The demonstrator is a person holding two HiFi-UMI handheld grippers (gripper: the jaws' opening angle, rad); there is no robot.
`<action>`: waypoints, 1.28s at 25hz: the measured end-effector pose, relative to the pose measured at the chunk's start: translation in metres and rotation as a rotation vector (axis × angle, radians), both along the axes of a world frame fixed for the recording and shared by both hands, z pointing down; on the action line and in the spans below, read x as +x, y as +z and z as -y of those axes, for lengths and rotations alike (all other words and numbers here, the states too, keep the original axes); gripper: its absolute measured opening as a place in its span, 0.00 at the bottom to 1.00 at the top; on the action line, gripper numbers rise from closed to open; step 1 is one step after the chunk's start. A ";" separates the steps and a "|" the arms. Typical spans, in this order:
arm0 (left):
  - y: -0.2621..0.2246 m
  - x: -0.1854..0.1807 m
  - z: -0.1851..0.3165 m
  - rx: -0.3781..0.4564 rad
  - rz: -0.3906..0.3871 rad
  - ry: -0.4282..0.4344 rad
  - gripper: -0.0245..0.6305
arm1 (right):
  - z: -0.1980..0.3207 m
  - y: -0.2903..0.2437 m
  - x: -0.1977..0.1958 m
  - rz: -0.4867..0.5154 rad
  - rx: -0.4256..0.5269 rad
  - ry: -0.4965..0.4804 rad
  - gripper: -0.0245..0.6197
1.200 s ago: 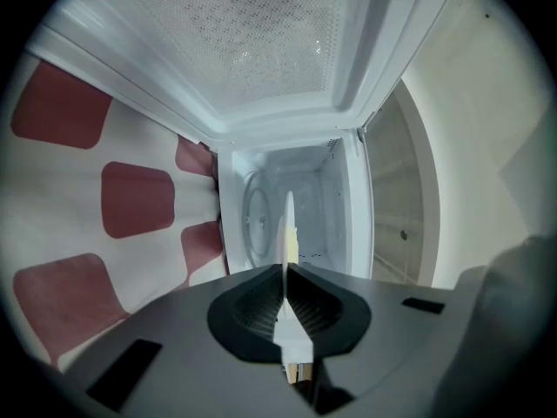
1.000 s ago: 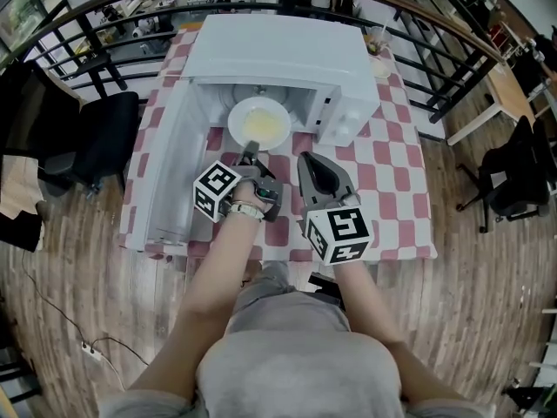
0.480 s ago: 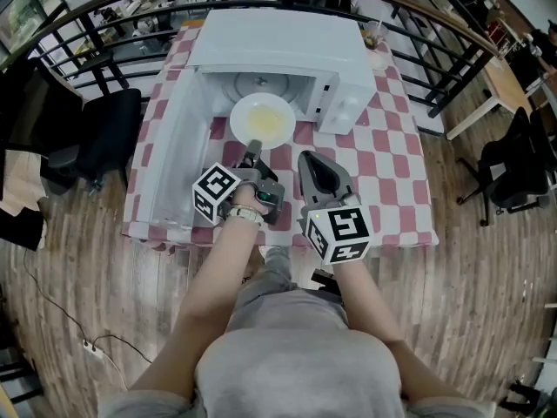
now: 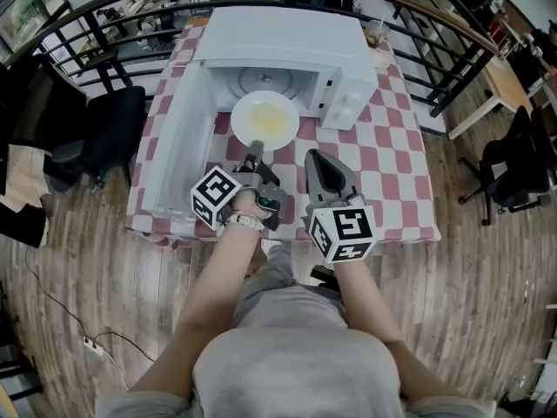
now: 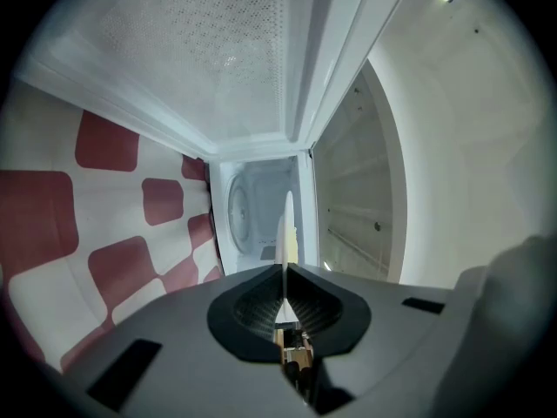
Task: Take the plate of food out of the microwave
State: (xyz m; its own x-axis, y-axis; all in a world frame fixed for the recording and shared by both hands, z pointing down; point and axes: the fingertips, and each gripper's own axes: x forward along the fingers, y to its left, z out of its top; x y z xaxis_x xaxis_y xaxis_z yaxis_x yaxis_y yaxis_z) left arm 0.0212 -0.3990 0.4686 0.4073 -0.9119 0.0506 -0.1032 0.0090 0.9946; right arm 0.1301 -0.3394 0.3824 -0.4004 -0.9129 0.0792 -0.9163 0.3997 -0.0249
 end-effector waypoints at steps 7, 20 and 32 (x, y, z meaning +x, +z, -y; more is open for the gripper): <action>-0.015 0.003 -0.017 0.051 0.008 0.000 0.06 | -0.004 -0.002 0.002 0.000 0.028 0.024 0.08; -0.024 0.014 -0.022 0.085 -0.009 0.001 0.06 | 0.004 -0.004 0.006 -0.039 0.045 0.038 0.08; -0.042 0.026 -0.025 0.130 -0.024 0.031 0.06 | 0.003 -0.009 0.009 -0.060 0.070 0.053 0.08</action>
